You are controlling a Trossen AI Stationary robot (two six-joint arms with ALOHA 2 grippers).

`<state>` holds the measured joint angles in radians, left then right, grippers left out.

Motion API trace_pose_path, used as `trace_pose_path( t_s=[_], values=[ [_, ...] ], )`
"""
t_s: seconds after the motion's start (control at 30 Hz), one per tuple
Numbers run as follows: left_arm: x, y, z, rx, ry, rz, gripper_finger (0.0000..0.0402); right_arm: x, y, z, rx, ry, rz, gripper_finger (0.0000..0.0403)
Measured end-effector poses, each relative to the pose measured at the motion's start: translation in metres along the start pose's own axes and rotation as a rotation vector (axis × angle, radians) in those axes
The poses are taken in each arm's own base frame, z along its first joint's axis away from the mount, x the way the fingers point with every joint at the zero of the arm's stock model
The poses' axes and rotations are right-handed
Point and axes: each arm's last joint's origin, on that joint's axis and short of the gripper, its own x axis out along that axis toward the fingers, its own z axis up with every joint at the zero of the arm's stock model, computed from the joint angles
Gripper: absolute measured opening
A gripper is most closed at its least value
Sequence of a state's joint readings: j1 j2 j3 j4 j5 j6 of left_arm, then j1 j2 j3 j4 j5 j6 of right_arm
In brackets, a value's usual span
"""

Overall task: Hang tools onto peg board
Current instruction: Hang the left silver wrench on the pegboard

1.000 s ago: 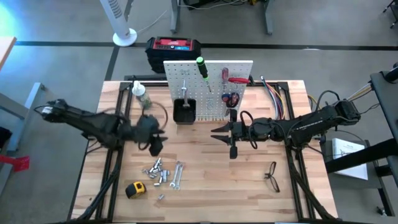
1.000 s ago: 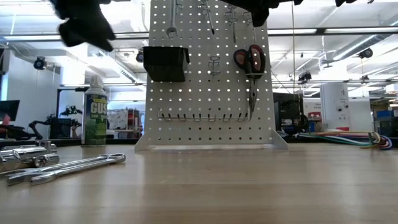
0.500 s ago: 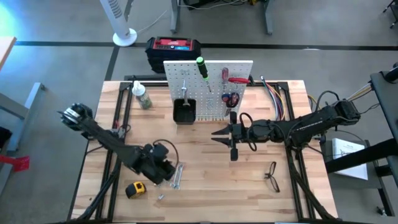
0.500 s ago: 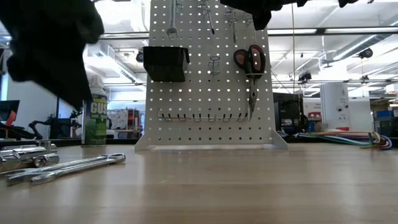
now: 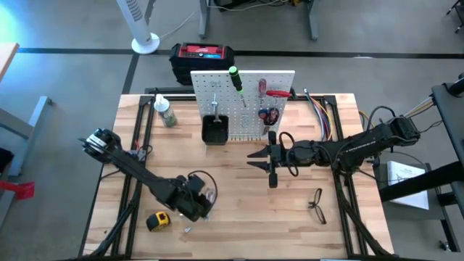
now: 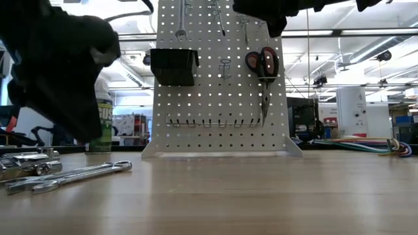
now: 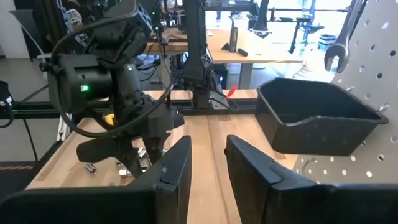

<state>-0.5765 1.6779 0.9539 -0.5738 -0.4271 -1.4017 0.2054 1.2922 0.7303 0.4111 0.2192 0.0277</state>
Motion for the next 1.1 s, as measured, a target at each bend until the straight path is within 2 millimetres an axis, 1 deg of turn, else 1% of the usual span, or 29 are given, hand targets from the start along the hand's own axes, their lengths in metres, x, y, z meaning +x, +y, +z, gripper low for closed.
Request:
trace_pose_path(
  t_s=[0.27,0.67,0.7,0.77,0.83,0.9,0.93,0.97,1.1],
  values=[
    [0.016,-0.005,-0.003,-0.018,-0.003,-0.005,0.0155,0.000,0.000,-0.003,0.011,0.024,-0.001,0.0096],
    [0.045,-0.001,-0.014,0.004,0.042,0.109,0.0153,-0.001,0.000,-0.006,0.029,0.046,-0.002,0.0087],
    [0.046,0.000,-0.014,0.008,0.043,0.117,0.0148,-0.001,0.000,-0.006,0.031,0.047,-0.003,0.0087],
    [0.048,0.001,-0.015,0.014,0.043,0.132,0.0124,-0.001,0.000,-0.006,0.031,0.049,-0.003,0.0089],
    [0.048,0.002,-0.015,0.018,0.043,0.142,0.0086,-0.001,0.000,-0.006,0.034,0.049,-0.003,0.0091],
    [0.048,0.002,-0.014,0.067,0.031,0.145,0.0036,-0.001,0.000,-0.006,0.039,0.048,-0.003,0.0091],
    [0.049,0.002,-0.014,0.090,0.022,0.146,0.0022,-0.001,0.000,-0.006,0.041,0.048,-0.003,0.0090],
    [0.049,0.003,-0.014,0.098,0.014,0.147,0.0018,-0.001,0.000,-0.006,0.042,0.048,-0.003,0.0088],
    [0.050,0.003,-0.012,0.108,-0.003,0.151,0.0023,-0.001,0.000,-0.007,0.044,0.052,-0.001,0.0079]
  ],
)
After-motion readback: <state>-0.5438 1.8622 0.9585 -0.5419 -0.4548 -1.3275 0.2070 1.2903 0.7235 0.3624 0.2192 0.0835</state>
